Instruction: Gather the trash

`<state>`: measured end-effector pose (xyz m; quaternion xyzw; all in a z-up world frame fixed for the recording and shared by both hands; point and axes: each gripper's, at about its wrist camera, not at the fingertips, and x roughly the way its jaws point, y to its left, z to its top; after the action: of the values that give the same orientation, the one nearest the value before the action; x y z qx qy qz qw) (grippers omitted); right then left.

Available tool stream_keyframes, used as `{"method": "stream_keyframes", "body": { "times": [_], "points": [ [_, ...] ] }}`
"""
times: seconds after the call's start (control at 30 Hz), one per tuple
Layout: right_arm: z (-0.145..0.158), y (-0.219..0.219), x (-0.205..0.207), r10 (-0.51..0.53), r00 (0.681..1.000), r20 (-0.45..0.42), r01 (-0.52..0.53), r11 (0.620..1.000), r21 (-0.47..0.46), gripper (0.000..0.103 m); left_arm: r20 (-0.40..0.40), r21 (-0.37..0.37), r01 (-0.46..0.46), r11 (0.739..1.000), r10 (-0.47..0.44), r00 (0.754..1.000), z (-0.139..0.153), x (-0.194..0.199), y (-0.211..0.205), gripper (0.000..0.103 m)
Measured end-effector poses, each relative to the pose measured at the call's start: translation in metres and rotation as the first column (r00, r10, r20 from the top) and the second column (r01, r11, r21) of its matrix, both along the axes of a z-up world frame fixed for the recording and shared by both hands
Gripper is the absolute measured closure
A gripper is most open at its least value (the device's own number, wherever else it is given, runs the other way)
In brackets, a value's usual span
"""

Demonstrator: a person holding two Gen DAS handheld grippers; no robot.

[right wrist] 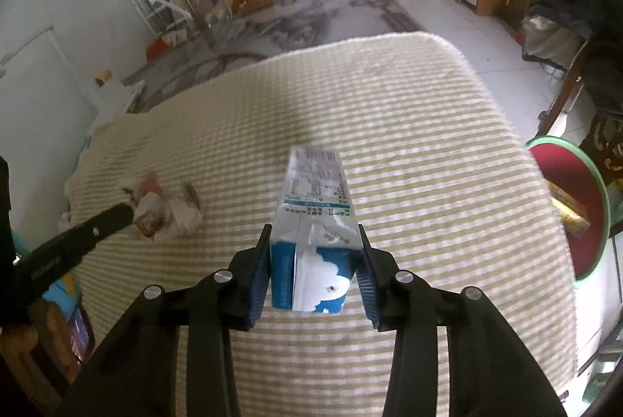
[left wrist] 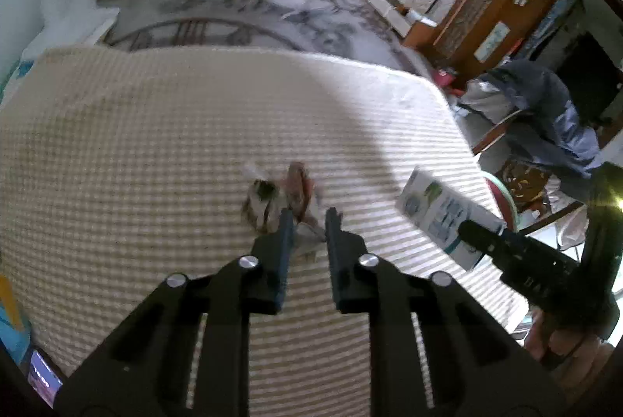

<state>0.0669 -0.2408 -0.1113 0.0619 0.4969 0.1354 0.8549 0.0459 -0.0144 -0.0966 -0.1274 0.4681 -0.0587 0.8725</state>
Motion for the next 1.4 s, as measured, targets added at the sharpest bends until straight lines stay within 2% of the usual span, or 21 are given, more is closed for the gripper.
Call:
{"method": "stream_keyframes", "body": {
  "times": [0.37, 0.67, 0.73, 0.8, 0.9, 1.1, 1.2, 1.33, 1.37, 1.4],
  "points": [
    [0.022, -0.033, -0.014, -0.062, 0.997, 0.046, 0.061, 0.998, 0.012, 0.066, 0.089, -0.016, 0.101, 0.995, -0.099, 0.991, 0.04, 0.008, -0.044, 0.092],
    [0.022, -0.07, -0.014, -0.117, 0.992, 0.037, 0.116, 0.993, 0.026, 0.066, 0.098, -0.002, 0.131, 0.991, -0.13, 0.987, 0.045, 0.017, -0.069, 0.092],
    [0.02, -0.077, -0.012, -0.128, 0.991, 0.028, 0.127, 0.991, 0.03, 0.066, 0.082, 0.017, 0.122, 0.992, -0.123, 0.989, 0.039, 0.02, -0.063, 0.087],
    [0.018, -0.086, -0.011, -0.137, 0.99, 0.019, 0.136, 0.99, 0.036, 0.066, 0.065, 0.057, 0.109, 0.992, -0.113, 0.992, 0.029, 0.021, -0.057, 0.061],
    [0.017, -0.092, -0.01, -0.142, 0.99, 0.013, 0.141, 0.989, 0.041, 0.066, 0.009, 0.097, 0.097, 0.991, -0.098, 0.995, 0.008, 0.023, -0.046, 0.044],
    [0.009, -0.102, -0.008, -0.159, 0.987, -0.024, 0.16, 0.985, 0.059, 0.066, -0.093, 0.131, 0.095, 0.987, -0.083, 0.992, -0.032, 0.036, -0.044, 0.031],
    [0.009, -0.103, -0.009, -0.159, 0.987, -0.029, 0.16, 0.985, 0.06, 0.066, -0.14, 0.134, 0.127, 0.983, -0.108, 0.984, -0.051, 0.045, -0.051, 0.029],
    [0.01, -0.105, -0.01, -0.156, 0.987, -0.025, 0.157, 0.986, 0.056, 0.066, -0.174, 0.127, 0.116, 0.985, -0.093, 0.98, -0.071, 0.058, -0.053, 0.032],
    [0.011, -0.106, -0.009, -0.155, 0.988, -0.023, 0.156, 0.986, 0.055, 0.066, -0.181, 0.123, 0.107, 0.987, -0.084, 0.98, -0.073, 0.059, -0.053, 0.049],
    [0.012, -0.108, -0.009, -0.154, 0.988, -0.019, 0.155, 0.986, 0.054, 0.066, -0.189, 0.12, 0.091, 0.989, -0.068, 0.98, -0.073, 0.061, -0.052, 0.059]
  ]
}}
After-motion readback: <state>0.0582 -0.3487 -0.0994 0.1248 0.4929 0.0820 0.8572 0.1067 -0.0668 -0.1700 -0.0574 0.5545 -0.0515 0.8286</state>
